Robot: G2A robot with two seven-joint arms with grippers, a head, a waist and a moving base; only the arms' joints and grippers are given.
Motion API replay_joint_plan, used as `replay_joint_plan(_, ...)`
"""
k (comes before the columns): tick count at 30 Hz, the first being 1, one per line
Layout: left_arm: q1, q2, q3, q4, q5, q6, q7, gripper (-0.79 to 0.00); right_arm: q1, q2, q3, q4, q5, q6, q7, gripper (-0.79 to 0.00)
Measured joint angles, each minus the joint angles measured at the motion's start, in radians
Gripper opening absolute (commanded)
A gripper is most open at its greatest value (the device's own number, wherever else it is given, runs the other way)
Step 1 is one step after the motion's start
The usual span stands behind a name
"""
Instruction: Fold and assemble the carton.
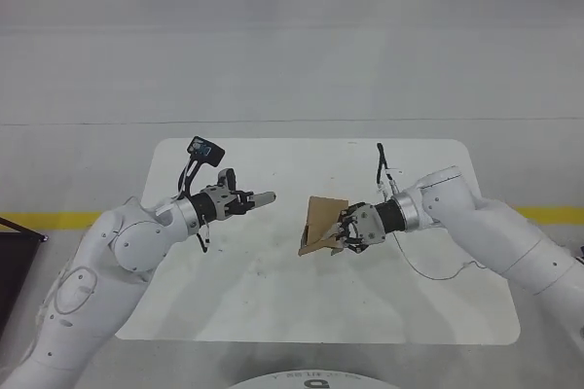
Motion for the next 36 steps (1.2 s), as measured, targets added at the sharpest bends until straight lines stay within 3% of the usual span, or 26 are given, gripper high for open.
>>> replay_joint_plan(3, 0.000, 0.000, 0.000, 0.000, 0.000, 0.000, 0.000, 0.000, 0.049, 0.007, -0.071, 0.015, 0.043, -0.002, 0.007, -0.785)
replay_joint_plan(11, 0.000, 0.000, 0.000, 0.000, 0.000, 0.000, 0.000, 0.000, 0.045, 0.006, -0.069, 0.014, 0.044, -0.002, 0.006, -0.785)
replay_joint_plan(16, 0.000, 0.000, 0.000, 0.000, 0.000, 0.000, 0.000, 0.000, 0.031, -0.006, -0.088, 0.077, 0.161, -0.002, -0.021, -0.785)
replay_joint_plan(22, 0.000, 0.000, 0.000, 0.000, 0.000, 0.000, 0.000, 0.000, 0.094, -0.018, -0.201, 0.118, 0.369, -0.002, -0.185, -0.785)
replay_joint_plan(25, 0.000, 0.000, 0.000, 0.000, 0.000, 0.000, 0.000, 0.000, 0.146, -0.027, -0.269, 0.121, 0.527, -0.002, -0.332, -0.785)
replay_joint_plan(28, 0.000, 0.000, 0.000, 0.000, 0.000, 0.000, 0.000, 0.000, 0.152, -0.039, -0.267, 0.106, 0.690, -0.002, -0.501, -0.785)
replay_joint_plan(30, 0.000, 0.000, 0.000, 0.000, 0.000, 0.000, 0.000, 0.000, 0.157, -0.048, -0.266, 0.099, 0.800, -0.002, -0.618, -0.403)
replay_joint_plan(31, 0.000, 0.000, 0.000, 0.000, 0.000, 0.000, 0.000, 0.000, 0.162, -0.051, -0.266, 0.099, 0.843, -0.002, -0.663, -0.034)
replay_joint_plan(32, 0.000, 0.000, 0.000, 0.000, 0.000, 0.000, 0.000, 0.000, 0.167, -0.055, -0.266, 0.099, 0.884, -0.002, -0.704, 0.000)
replay_joint_plan(36, 0.000, 0.000, 0.000, 0.000, 0.000, 0.000, 0.000, 0.000, 0.185, -0.068, -0.266, 0.113, 1.033, -0.002, -0.849, 0.000)
